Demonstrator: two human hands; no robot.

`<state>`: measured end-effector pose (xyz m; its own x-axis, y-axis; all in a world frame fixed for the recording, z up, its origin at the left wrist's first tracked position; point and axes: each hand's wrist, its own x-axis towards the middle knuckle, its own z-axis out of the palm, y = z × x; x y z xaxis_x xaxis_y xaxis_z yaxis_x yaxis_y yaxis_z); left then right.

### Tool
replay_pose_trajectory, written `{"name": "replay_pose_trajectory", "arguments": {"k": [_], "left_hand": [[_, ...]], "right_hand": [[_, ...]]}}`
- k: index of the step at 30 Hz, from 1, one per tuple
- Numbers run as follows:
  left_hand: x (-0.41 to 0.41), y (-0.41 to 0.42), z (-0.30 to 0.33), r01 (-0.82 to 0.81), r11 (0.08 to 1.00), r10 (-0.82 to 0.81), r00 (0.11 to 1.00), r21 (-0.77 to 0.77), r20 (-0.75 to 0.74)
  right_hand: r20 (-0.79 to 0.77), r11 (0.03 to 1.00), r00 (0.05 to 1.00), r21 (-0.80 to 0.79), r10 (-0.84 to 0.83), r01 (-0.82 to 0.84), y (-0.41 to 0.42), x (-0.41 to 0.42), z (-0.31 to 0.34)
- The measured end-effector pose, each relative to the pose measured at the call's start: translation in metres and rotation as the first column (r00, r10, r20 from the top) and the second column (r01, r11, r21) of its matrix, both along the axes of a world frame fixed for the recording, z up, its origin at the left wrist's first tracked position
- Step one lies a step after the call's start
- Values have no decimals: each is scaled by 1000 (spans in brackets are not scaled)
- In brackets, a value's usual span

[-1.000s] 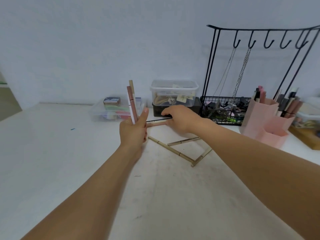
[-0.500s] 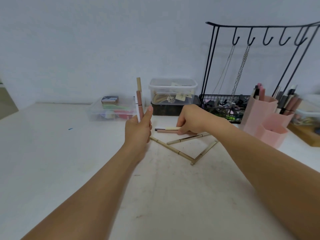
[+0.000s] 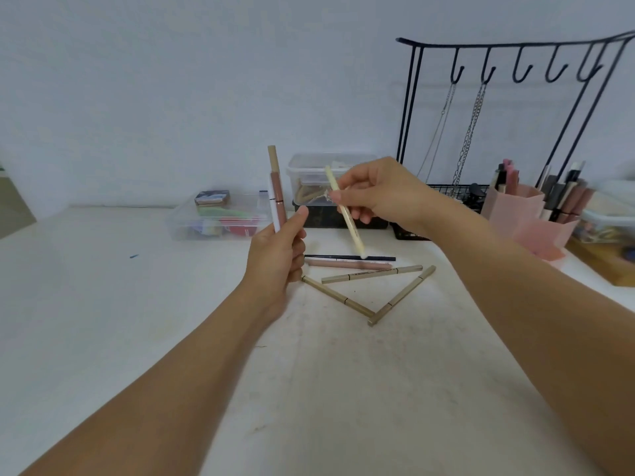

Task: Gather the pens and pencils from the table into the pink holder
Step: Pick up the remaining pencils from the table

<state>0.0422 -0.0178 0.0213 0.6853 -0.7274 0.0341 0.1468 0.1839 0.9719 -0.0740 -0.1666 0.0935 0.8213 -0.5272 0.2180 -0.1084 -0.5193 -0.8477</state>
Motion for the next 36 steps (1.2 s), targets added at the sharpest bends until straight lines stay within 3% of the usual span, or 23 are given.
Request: {"name": "replay_pose_trajectory", "arguments": {"k": [4,11,24,36], "left_hand": [[-2,1,-1,100,995,-100,995,-10,-16],[-8,1,1,154,988,-155,988,-25,-18],[-10,4,1,299,952,-305,941,-64,-146],[-10,-1,-3,351,934,-358,912,-66,-200]], "right_hand": [[112,978,990,182,84,-104,14,5,4],[129,954,987,269,98,-130,23,10,0],[70,973,991,191,115,-127,27,15,-5],[89,987,996,155,16,-30,23,27,-26]]}}
